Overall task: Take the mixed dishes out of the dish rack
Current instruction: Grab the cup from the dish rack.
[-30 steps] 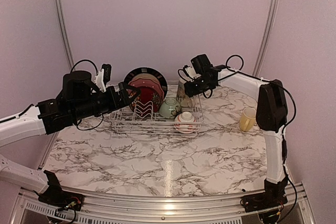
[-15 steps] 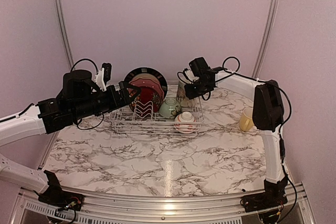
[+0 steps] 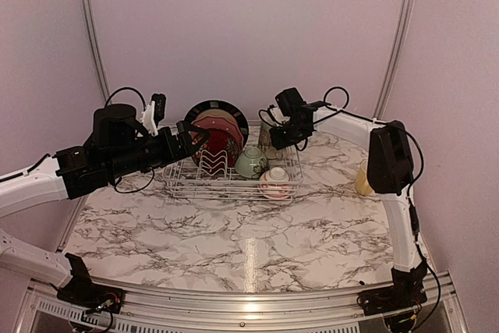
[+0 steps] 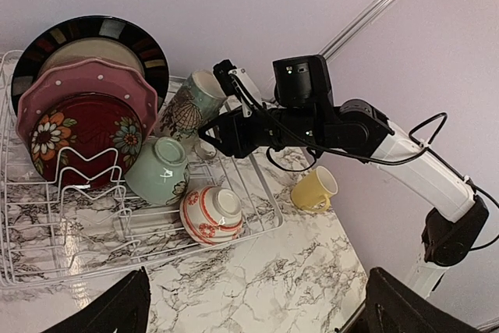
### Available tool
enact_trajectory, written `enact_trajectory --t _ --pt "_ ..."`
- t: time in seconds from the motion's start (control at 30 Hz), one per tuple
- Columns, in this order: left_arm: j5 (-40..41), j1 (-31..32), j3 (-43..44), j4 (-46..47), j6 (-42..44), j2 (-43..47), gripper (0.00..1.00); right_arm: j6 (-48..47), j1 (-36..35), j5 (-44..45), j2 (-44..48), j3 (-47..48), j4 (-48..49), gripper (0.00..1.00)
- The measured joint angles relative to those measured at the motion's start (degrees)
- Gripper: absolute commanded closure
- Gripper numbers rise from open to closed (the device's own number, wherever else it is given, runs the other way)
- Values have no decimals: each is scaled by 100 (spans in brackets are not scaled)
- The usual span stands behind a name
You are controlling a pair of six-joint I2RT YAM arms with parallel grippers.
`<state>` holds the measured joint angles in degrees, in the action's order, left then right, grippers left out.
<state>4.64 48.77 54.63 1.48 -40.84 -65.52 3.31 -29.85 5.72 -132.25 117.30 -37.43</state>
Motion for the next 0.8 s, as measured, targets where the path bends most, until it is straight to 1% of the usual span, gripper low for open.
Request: enact_trajectory --t 0.1,0.17,0.23,0.43,0.57,0.63,0.67,0.8 --pt "15 4 0 0 0 2 1 -13 -37 24 -48 22 11 59" --pt "26 11 0 2 0 4 1 -17 -48 46 -72 37 17 61" --pt "37 22 0 2 0 4 1 -31 -50 85 -105 90 -2 66" --pt "39 31 0 4 0 4 1 -44 -61 131 -162 107 -76 84" --pt "46 31 0 4 2 7 1 -11 -52 151 -188 44 -37 92" --pt "63 33 0 2 13 9 1 -11 -50 144 -146 -46 48 99" --pt "70 33 0 2 15 9 1 -9 -50 144 -125 -92 92 100" --pt "103 33 0 2 17 9 1 4 -50 127 7 -361 361 100"
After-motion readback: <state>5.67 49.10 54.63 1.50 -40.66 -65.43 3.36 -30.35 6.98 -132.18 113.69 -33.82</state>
